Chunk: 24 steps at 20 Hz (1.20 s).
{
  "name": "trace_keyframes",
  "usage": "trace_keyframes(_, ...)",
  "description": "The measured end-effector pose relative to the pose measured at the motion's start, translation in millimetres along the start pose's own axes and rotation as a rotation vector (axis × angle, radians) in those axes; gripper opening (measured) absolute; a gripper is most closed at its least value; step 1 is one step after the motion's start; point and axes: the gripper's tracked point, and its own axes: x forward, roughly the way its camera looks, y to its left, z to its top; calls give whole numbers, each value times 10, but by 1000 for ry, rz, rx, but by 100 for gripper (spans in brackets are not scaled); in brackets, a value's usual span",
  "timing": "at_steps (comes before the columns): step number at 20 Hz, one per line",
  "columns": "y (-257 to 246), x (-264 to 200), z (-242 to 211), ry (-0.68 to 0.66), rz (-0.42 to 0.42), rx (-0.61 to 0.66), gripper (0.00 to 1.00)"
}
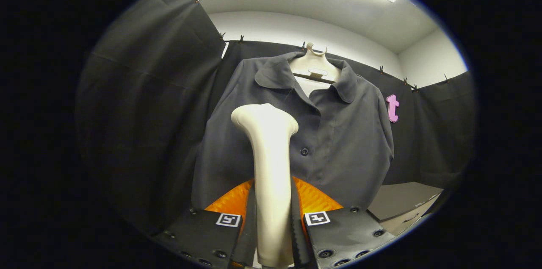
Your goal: Iron the clothes twice with a garment steamer, once on the left side and once on the right side.
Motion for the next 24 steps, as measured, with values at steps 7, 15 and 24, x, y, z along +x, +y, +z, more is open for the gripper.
trace_keyframes(7, -51, -71, -268, 39, 6, -4, 41)
trace_keyframes(15, -52, -268, -675, 105, 22, -14, 41)
trace_keyframes(24, 24, -497, -1221, 180, 63, -25, 41)
